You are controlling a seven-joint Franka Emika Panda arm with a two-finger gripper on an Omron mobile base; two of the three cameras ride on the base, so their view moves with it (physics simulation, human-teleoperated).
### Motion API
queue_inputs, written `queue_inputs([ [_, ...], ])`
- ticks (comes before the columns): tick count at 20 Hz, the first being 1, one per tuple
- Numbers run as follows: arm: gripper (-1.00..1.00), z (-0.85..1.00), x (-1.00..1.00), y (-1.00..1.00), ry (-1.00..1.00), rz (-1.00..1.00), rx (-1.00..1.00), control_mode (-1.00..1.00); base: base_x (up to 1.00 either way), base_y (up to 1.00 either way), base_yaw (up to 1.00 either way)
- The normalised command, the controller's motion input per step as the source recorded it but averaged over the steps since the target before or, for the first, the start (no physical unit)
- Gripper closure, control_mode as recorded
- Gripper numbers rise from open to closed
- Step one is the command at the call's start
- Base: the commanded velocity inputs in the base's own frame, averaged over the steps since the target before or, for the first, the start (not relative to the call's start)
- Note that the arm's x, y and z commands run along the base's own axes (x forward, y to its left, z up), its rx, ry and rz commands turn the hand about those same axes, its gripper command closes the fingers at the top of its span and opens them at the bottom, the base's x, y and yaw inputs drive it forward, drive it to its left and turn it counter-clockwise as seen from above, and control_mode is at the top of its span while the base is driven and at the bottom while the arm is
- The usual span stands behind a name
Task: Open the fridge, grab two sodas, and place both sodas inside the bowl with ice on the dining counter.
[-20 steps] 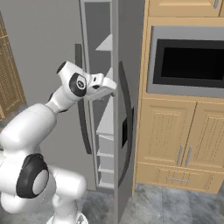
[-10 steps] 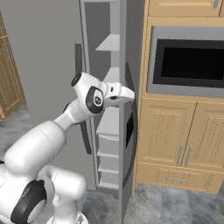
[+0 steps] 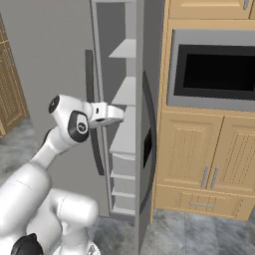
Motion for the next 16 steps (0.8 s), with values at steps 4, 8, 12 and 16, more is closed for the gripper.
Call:
queue_inputs([
  [4, -1.0, -0.21, 0.05, 1.0, -0.05, 0.22, 0.08, -1.0, 0.0, 0.0, 0.0],
  [8, -1.0, -0.22, 0.08, 1.0, -0.11, 0.29, 0.17, -1.0, 0.0, 0.0, 0.0],
  [12, -1.0, -0.15, 0.14, 1.0, -0.12, 0.32, 0.21, -1.0, 0.0, 0.0, 0.0],
  [16, -1.0, 0.02, 0.16, 0.86, -0.01, 0.27, 0.24, -1.0, 0.0, 0.0, 0.0],
])
